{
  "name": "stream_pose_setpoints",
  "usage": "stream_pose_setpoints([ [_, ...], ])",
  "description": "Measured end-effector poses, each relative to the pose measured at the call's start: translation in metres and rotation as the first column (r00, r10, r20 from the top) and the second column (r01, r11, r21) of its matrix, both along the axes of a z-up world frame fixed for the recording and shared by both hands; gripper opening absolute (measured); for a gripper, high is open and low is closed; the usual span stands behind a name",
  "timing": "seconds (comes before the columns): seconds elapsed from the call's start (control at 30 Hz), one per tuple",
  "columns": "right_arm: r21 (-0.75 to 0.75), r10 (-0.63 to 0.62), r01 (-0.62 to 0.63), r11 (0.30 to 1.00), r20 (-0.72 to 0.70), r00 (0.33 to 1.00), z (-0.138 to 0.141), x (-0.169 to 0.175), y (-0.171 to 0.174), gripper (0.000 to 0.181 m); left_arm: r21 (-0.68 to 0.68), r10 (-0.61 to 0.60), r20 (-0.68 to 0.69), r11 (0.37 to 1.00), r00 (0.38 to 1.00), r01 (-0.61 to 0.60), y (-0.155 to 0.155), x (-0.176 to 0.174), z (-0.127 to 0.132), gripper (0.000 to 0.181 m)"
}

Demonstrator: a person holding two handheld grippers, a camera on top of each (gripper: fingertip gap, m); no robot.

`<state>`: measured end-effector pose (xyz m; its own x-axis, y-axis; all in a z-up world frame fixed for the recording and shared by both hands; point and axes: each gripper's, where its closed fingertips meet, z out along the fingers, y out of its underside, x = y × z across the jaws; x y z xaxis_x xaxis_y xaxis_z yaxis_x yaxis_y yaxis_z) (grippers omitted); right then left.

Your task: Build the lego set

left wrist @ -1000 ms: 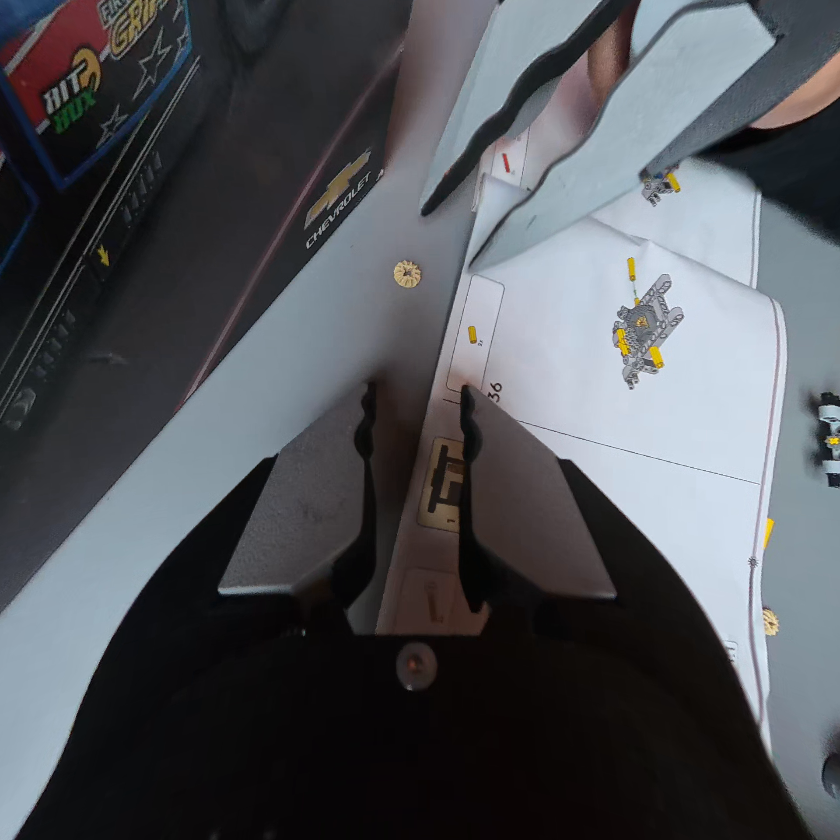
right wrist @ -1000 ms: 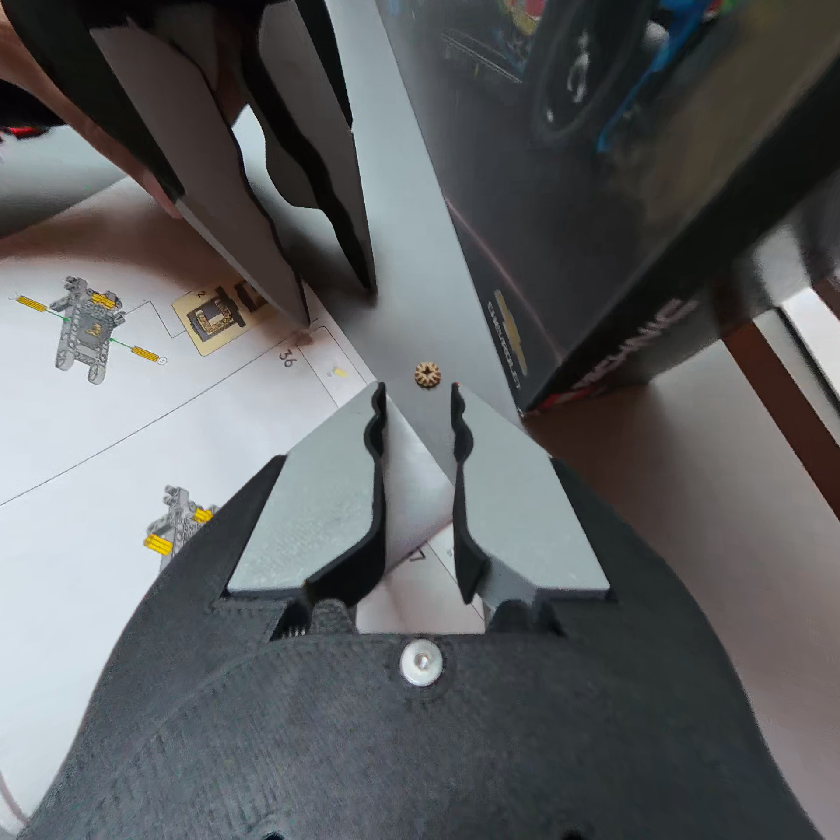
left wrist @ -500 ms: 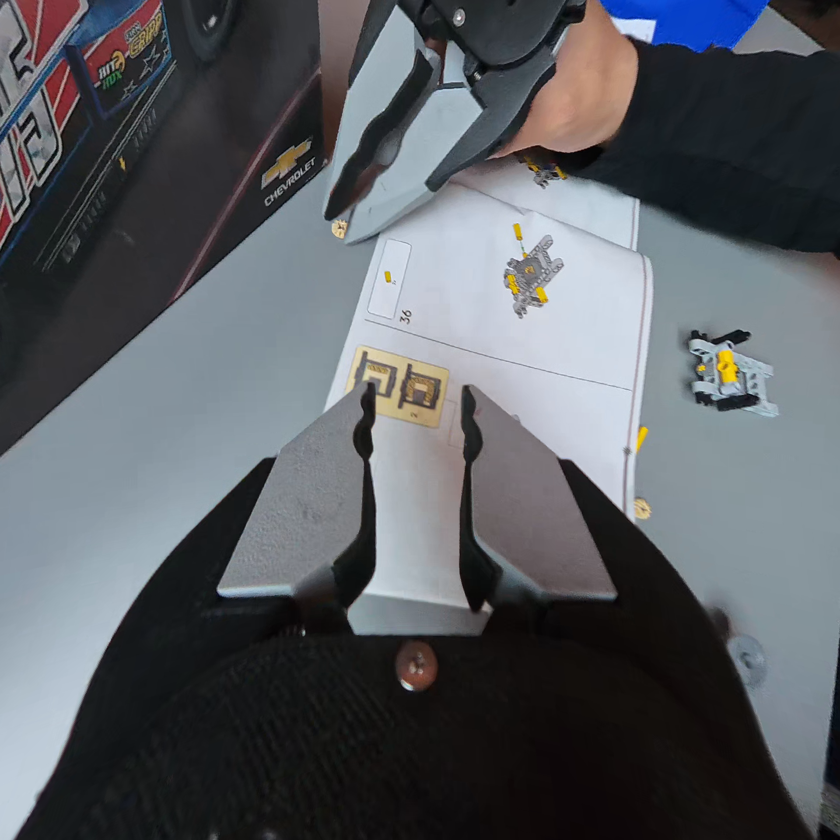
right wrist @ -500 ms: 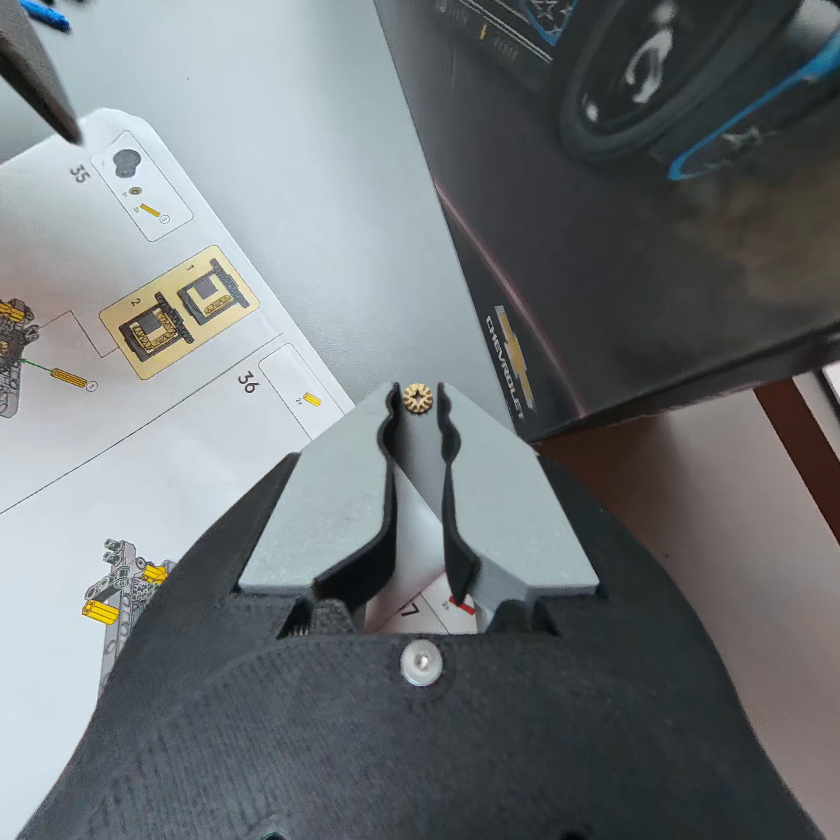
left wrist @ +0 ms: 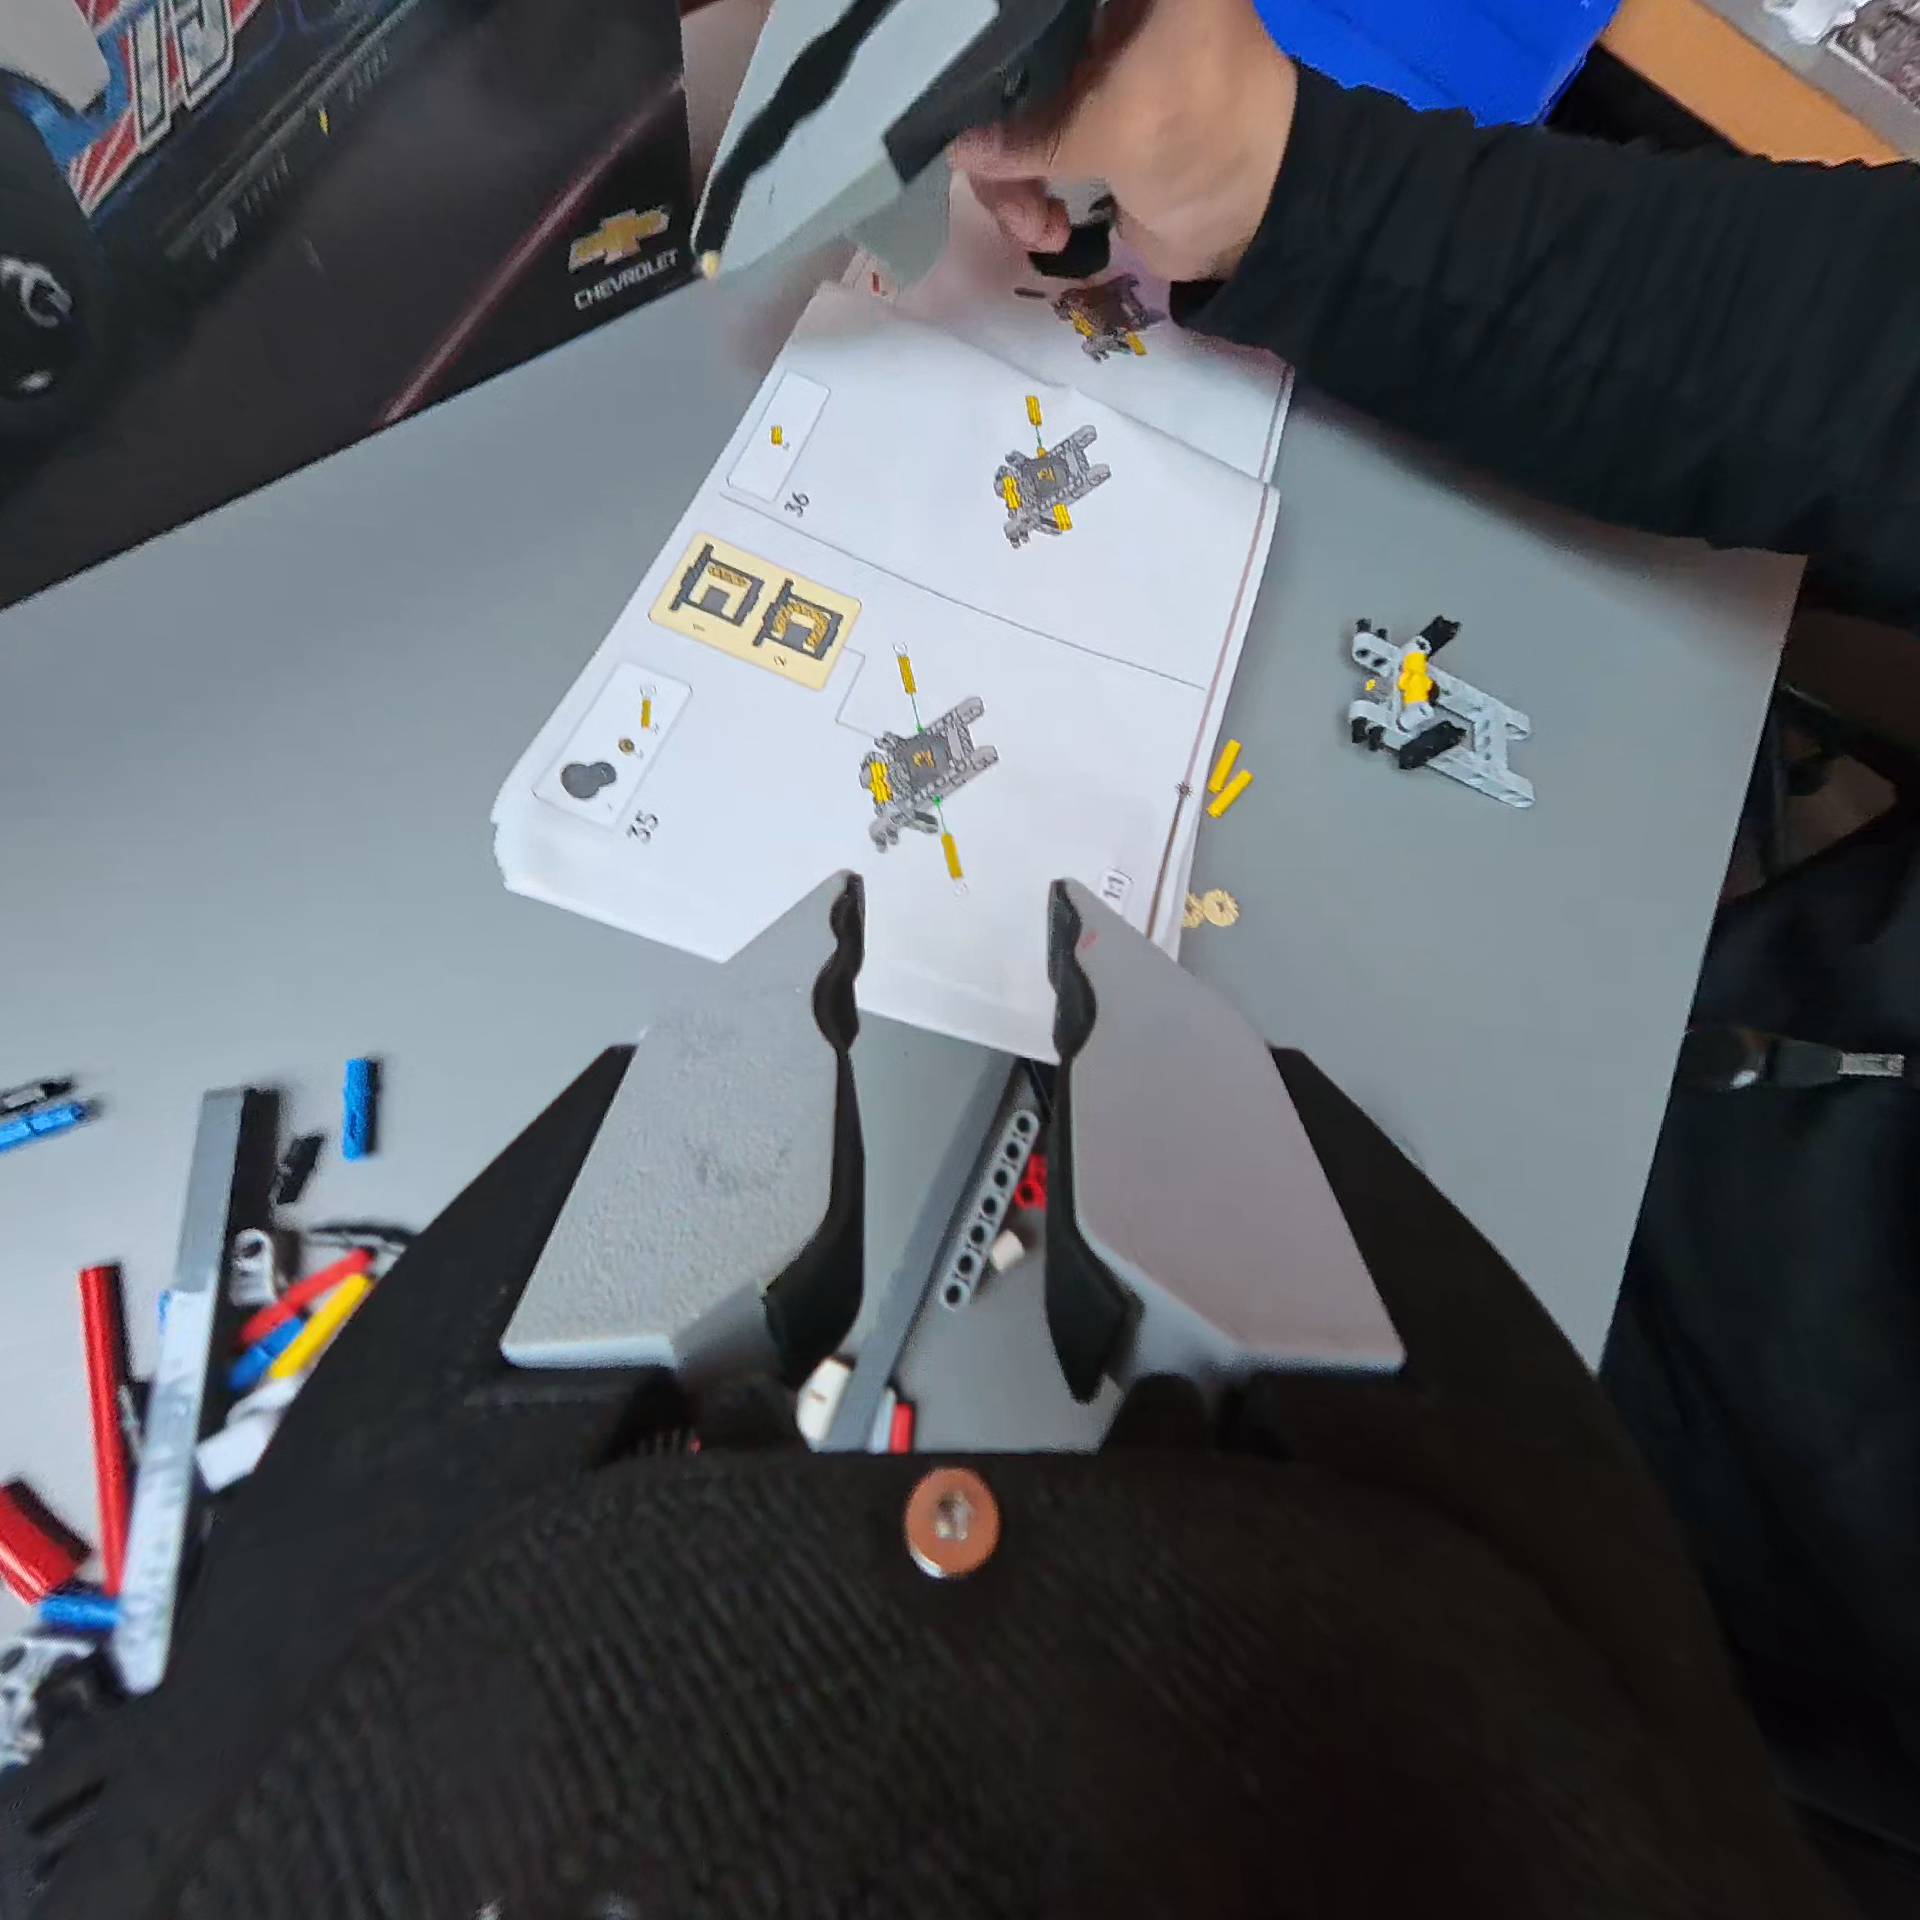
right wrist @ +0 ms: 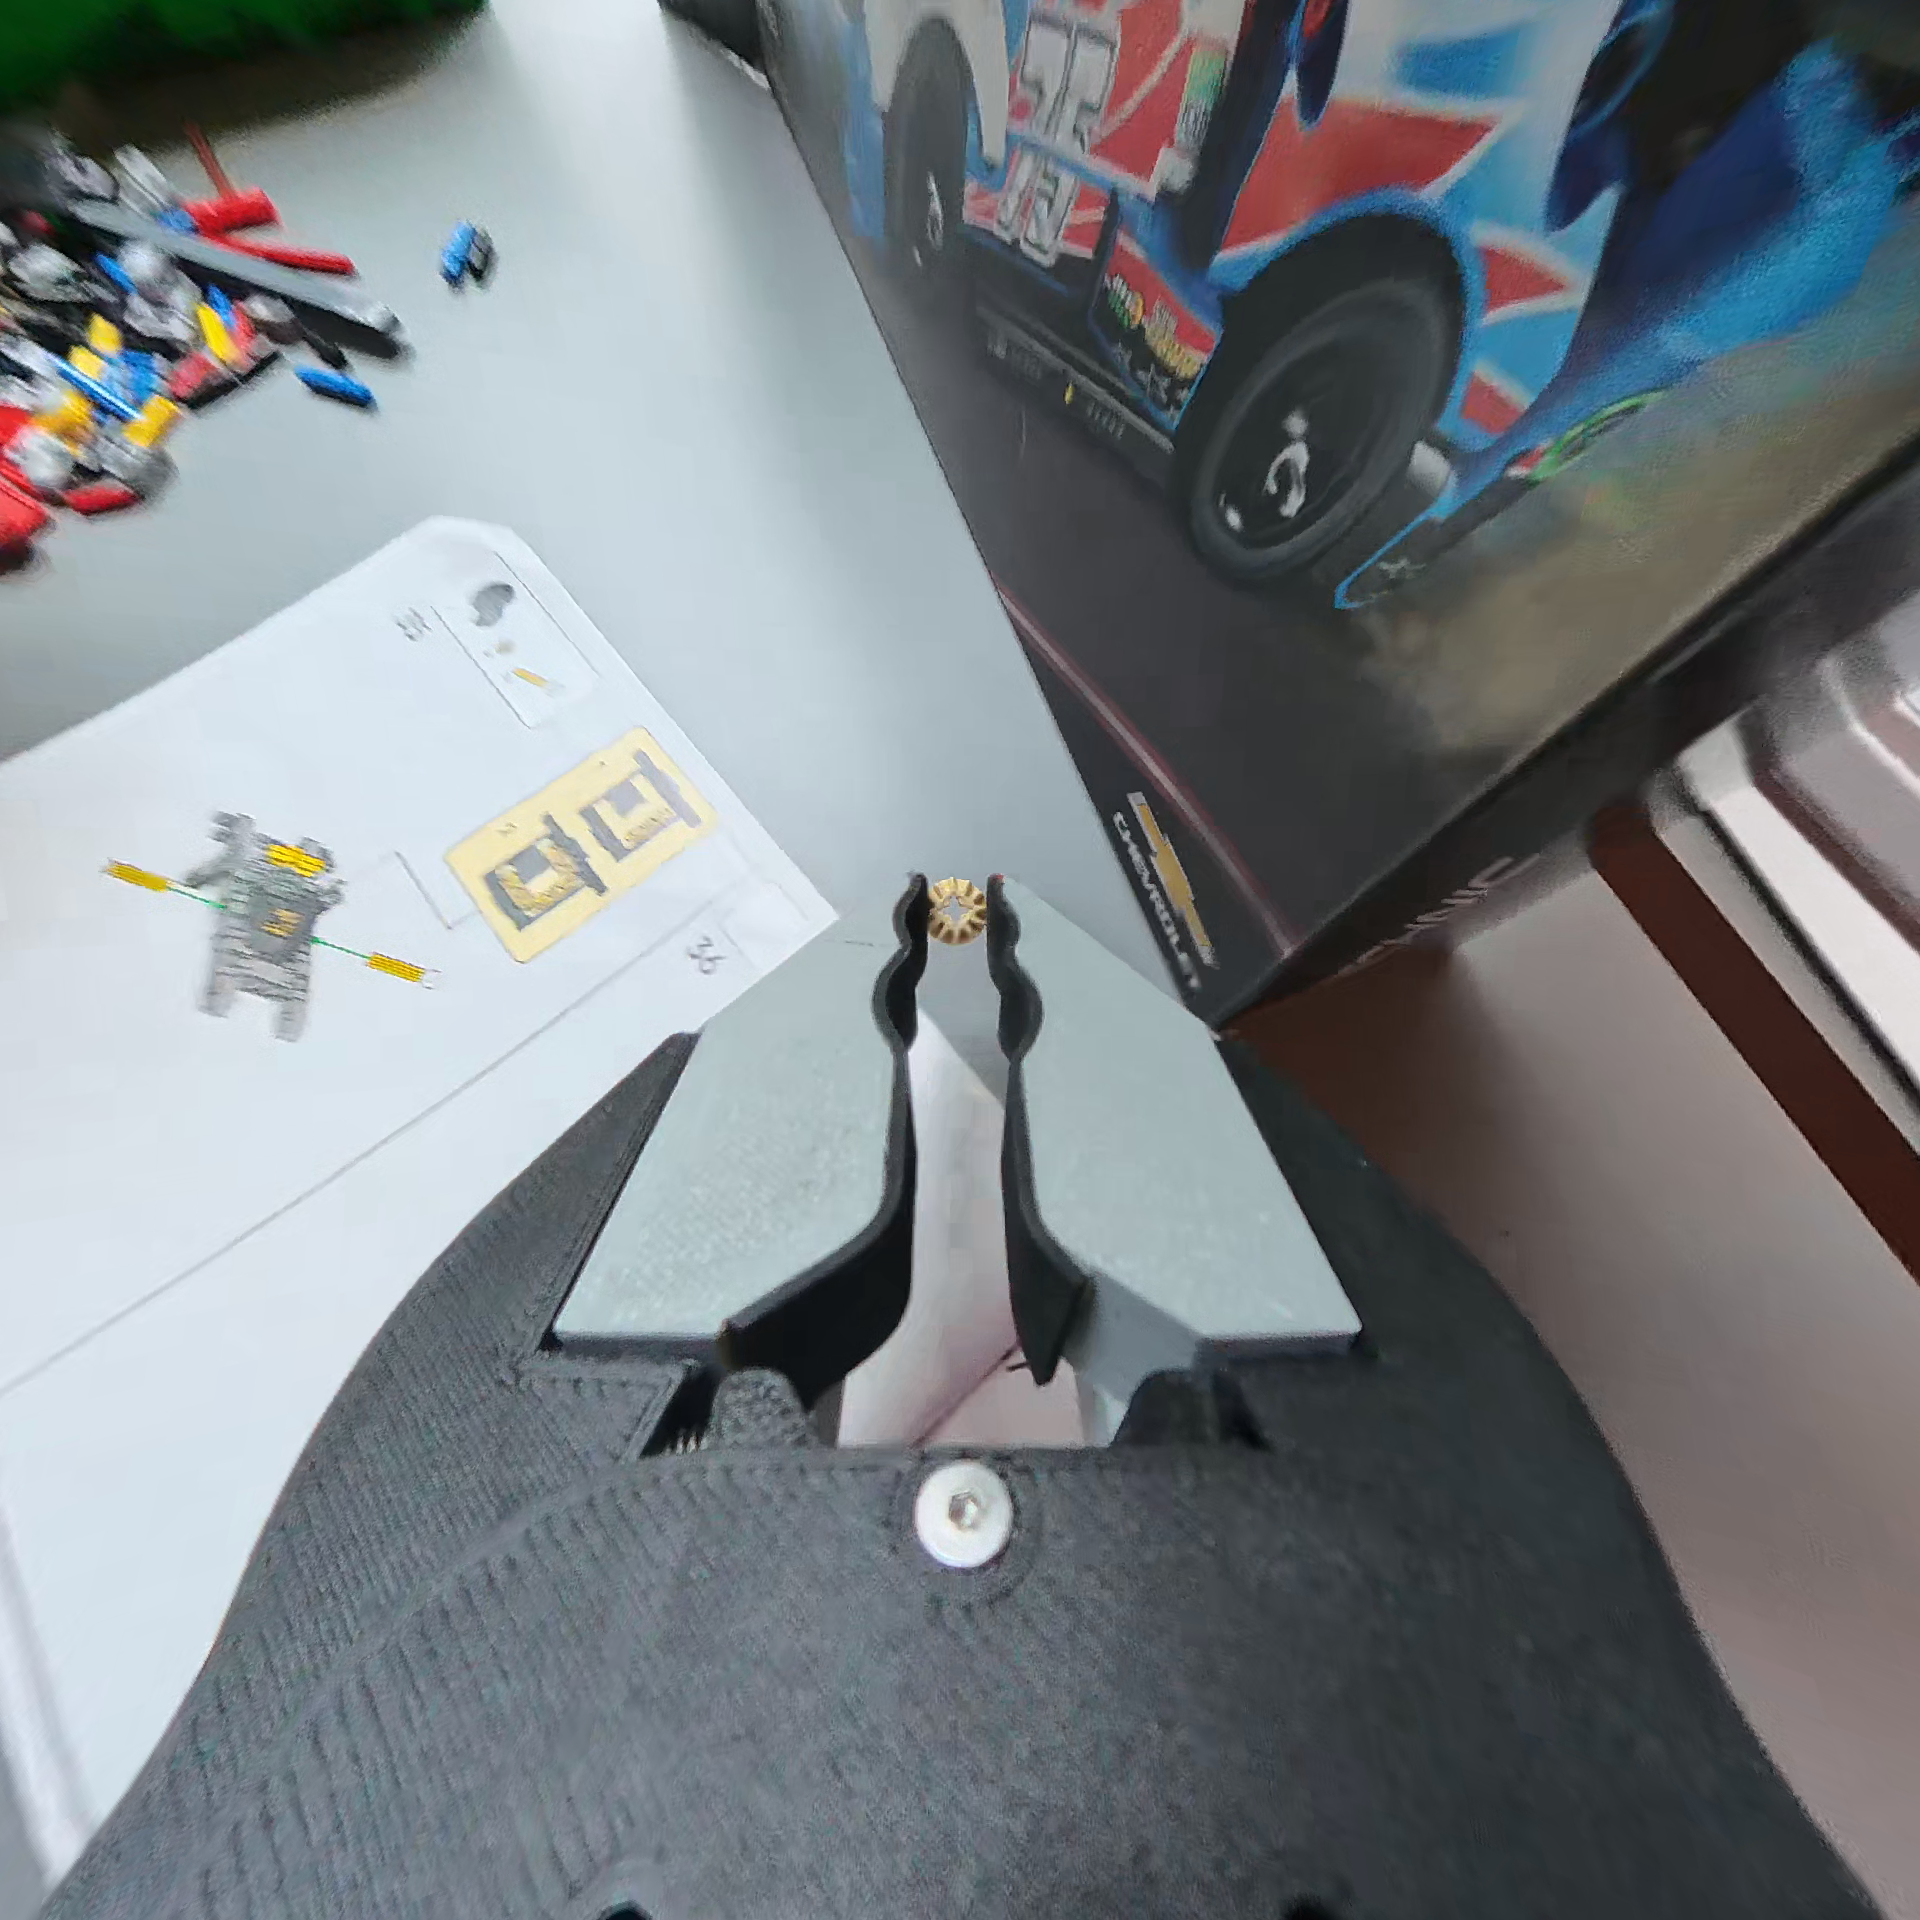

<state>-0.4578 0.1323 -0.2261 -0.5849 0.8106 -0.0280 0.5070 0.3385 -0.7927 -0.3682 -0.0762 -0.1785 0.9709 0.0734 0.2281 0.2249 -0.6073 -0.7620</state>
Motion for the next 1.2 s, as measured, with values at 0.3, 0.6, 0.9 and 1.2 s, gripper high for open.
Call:
stream_pose_setpoints([
  [0.3,-0.217,0.317,-0.3,0.929,0.043,0.948,0.036,0.122,-0.101,0.007,0.032,-0.113,0.066,0.993,0.991,0.111,-0.045,0.076,-0.008,0.046],
  [0.6,-0.055,0.484,-0.481,0.875,0.111,0.868,-0.005,0.235,-0.19,0.007,0.044,-0.163,0.13,0.986,0.978,0.158,-0.048,0.143,-0.039,0.043],
  [0.9,0.185,0.465,-0.47,0.863,0.074,0.882,-0.04,0.251,-0.194,0.013,-0.064,-0.178,0.107,0.98,0.978,0.186,-0.036,0.16,-0.071,0.041],
  [1.2,0.202,0.411,-0.405,0.892,0.016,0.912,-0.03,0.258,-0.181,0.018,-0.058,-0.205,0.083,0.976,0.975,0.21,-0.036,0.176,-0.069,0.041],
])
